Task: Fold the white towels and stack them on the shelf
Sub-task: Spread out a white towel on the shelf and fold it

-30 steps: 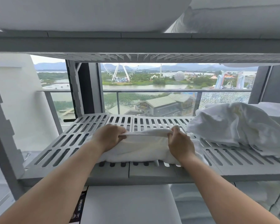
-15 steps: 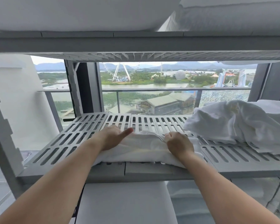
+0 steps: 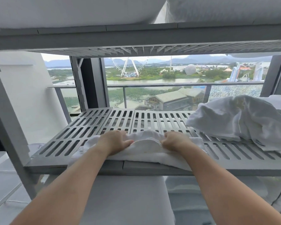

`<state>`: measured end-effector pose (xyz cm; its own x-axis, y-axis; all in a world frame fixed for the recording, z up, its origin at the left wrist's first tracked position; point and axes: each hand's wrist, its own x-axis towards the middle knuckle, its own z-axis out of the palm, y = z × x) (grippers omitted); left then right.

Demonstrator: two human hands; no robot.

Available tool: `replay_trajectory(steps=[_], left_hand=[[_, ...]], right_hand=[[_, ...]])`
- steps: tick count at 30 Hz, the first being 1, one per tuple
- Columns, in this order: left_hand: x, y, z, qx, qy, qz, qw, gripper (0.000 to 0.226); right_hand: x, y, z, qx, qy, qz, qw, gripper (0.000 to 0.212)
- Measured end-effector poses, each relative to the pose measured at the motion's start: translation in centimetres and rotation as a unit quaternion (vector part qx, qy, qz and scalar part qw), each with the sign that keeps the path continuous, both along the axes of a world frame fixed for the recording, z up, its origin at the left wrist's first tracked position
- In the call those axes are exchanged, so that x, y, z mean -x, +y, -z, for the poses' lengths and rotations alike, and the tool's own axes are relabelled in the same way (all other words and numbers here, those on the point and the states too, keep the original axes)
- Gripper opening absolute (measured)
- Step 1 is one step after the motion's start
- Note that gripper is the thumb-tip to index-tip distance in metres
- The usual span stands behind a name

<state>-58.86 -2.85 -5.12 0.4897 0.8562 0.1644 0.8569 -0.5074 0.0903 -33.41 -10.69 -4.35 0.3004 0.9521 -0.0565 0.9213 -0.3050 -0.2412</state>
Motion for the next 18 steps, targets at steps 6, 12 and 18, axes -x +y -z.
replay_trajectory(steps=[6,12,18], left_hand=[[0.0,2.7,-0.3,-0.09,-0.06,0.057,0.992,0.045],[-0.9,9.5,-2.5,-0.197,-0.078,0.049,0.976,0.048],[-3.0,15.9,-9.7,-0.42,-0.113,-0.038,0.9,0.052]], right_hand=[[-0.1,2.5,0.0,-0.035,0.019,0.026,0.999,0.02],[-0.6,7.1,-1.8,-0.092,0.073,0.038,0.992,0.022],[0.4,12.6,-5.5,-0.51,0.033,0.044,0.858,0.023]])
